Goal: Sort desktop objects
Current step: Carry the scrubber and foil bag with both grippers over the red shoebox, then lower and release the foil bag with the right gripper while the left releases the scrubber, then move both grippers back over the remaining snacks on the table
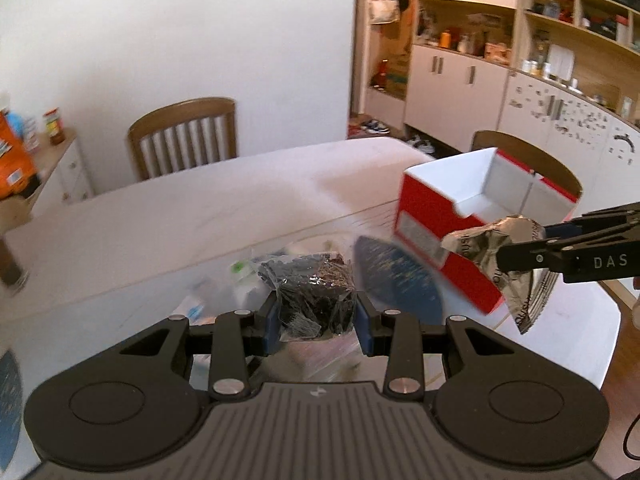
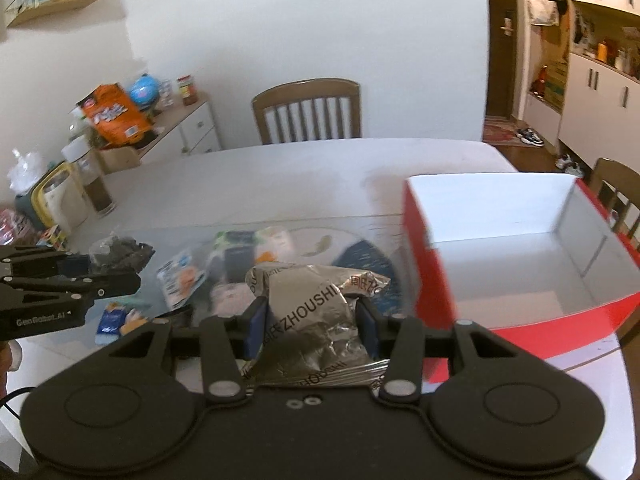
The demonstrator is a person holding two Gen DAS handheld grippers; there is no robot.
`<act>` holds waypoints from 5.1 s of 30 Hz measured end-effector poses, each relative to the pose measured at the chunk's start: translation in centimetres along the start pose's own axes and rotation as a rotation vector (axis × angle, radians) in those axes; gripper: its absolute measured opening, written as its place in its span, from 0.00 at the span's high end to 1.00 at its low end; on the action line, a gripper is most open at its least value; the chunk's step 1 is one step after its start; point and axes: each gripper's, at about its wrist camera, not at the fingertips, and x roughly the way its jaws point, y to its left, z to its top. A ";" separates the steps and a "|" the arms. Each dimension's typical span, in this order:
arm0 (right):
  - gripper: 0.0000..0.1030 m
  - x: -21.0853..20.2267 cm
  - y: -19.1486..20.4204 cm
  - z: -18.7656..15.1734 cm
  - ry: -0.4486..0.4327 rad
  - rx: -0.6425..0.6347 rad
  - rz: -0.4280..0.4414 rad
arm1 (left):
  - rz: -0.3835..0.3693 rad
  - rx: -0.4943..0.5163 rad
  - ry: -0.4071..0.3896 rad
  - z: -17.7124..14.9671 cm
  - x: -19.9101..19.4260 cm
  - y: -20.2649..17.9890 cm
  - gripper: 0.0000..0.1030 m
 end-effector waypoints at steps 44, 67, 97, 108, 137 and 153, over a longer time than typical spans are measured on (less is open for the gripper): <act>0.65 6.4 -21.6 2.8 0.131 0.065 -0.123 | -0.238 0.290 0.332 9.7 21.8 -20.7 0.65; 0.59 6.0 -23.1 1.4 0.127 0.129 -0.119 | -0.285 0.369 0.494 9.5 25.8 -23.0 0.42; 0.37 3.2 -14.9 3.1 0.044 0.037 -0.085 | -0.298 0.095 0.216 8.5 14.3 -15.3 0.22; 0.29 2.7 -7.1 2.8 0.031 -0.018 -0.067 | -0.225 0.026 0.158 4.3 9.1 -7.8 0.19; 0.26 7.0 6.9 -0.4 0.093 -0.073 0.036 | 0.066 -0.182 0.155 -5.3 1.8 9.9 0.14; 0.26 12.2 8.6 -0.9 0.162 -0.093 0.043 | 0.178 -0.312 0.264 -9.9 4.4 15.4 0.14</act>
